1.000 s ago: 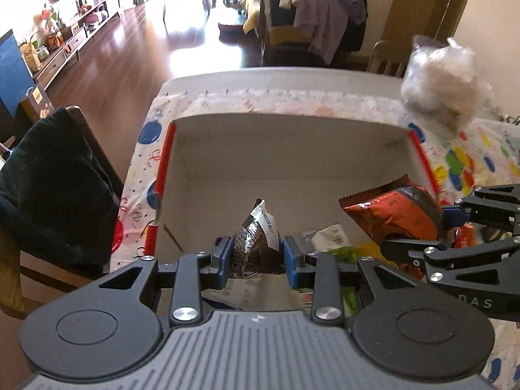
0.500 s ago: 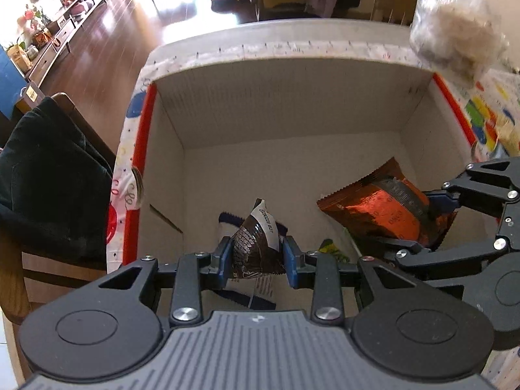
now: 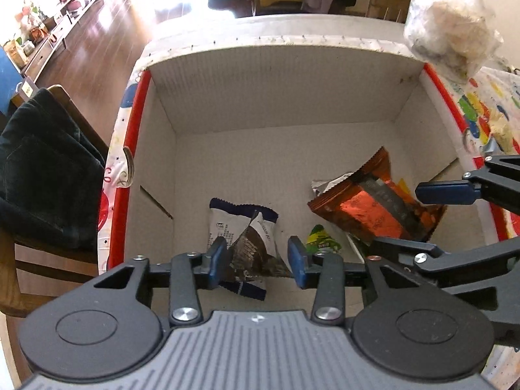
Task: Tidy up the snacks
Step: 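Lower both snacks into the box and open both grippers, then withdraw both open grippers from the box toward the table snacks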
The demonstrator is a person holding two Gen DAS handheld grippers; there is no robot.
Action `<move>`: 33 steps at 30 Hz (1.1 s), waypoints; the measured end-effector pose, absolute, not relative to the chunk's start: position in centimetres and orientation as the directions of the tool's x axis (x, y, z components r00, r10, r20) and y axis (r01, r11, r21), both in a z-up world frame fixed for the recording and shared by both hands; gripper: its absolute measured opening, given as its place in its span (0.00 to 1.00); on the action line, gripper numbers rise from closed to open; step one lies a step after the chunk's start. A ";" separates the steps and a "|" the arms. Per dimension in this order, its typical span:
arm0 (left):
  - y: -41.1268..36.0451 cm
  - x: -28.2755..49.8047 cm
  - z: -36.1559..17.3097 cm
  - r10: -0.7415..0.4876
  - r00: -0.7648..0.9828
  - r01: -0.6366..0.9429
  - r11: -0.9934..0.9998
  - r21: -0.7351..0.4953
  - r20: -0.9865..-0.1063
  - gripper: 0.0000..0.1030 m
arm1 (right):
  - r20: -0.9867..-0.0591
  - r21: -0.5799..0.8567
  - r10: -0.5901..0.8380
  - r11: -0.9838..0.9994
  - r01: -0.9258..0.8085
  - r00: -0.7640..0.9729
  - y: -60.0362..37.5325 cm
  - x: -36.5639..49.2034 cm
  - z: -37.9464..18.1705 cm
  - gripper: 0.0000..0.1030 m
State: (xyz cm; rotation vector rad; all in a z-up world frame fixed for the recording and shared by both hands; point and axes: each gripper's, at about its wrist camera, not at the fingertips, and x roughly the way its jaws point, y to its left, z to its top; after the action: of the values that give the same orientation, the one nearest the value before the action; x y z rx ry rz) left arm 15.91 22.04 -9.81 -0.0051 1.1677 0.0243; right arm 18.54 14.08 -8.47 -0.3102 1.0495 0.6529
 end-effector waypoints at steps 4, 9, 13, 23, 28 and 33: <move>22.0 15.1 -8.6 0.000 0.429 -0.014 1.000 -0.007 -0.903 0.50 | -0.859 0.081 0.372 0.776 -0.625 0.351 13.2 18.0 -7.1 0.60; 21.3 14.1 -6.5 -0.016 0.486 0.005 1.000 -0.016 -0.874 0.57 | -0.826 0.110 0.415 0.783 -0.613 0.381 11.5 16.9 -4.7 0.65; 20.4 13.5 -4.8 -0.038 0.533 0.025 0.999 -0.030 -0.845 0.67 | -0.801 0.124 0.435 0.792 -0.598 0.411 10.1 16.3 -3.3 0.74; 16.8 12.2 -1.5 -0.080 0.622 0.093 0.995 -0.028 -0.779 0.76 | -0.740 0.146 0.463 0.819 -0.555 0.487 5.4 14.8 -0.5 0.91; 13.7 12.4 -0.5 -0.103 0.642 0.139 0.990 -0.017 -0.760 0.78 | -0.719 0.141 0.454 0.836 -0.530 0.526 1.7 14.4 0.6 0.97; 10.2 13.3 -0.1 -0.156 0.642 0.180 0.982 -0.051 -0.750 0.81 | -0.713 0.133 0.429 0.860 -0.493 0.555 -2.9 14.3 1.2 1.00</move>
State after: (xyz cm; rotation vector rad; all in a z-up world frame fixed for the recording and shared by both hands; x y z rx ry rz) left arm 13.28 10.25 -0.05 0.0295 0.8521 -0.1912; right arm 14.33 -2.87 1.22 -0.0857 0.8178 0.5451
